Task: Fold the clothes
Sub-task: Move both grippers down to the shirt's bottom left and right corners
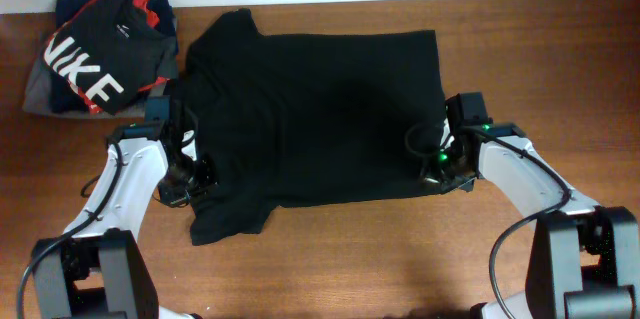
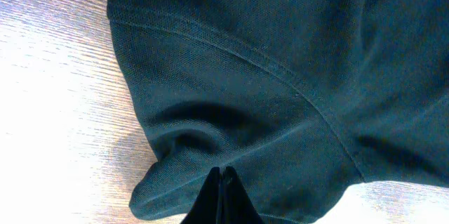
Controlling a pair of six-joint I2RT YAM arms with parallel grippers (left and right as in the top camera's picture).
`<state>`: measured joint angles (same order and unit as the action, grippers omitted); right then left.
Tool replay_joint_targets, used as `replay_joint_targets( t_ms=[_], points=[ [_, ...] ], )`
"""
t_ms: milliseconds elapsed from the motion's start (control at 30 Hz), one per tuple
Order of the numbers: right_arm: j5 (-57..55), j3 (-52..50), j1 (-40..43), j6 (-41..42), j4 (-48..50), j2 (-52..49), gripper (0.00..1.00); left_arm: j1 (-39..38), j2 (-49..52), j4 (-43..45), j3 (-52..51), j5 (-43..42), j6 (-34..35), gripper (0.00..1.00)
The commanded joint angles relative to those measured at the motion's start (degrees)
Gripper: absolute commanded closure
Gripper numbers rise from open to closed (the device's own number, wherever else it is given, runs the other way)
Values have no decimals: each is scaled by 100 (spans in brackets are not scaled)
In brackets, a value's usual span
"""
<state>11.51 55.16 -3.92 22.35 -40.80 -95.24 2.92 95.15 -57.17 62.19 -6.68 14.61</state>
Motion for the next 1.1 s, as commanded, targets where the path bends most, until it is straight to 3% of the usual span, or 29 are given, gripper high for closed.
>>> replay_joint_targets(
  t_ms=[0,333,1067],
  points=[
    [31,-15,-50,63,170,-184,96,-15,92,13,-48,24,90,99],
    [-236,-15,173,66,160,-673,96,-15,581,20,-219,-2,146,99],
    [-540,-52,1209,-15,-525,-673,96,-15,643,315,-1252,-321,144,99]
  ],
)
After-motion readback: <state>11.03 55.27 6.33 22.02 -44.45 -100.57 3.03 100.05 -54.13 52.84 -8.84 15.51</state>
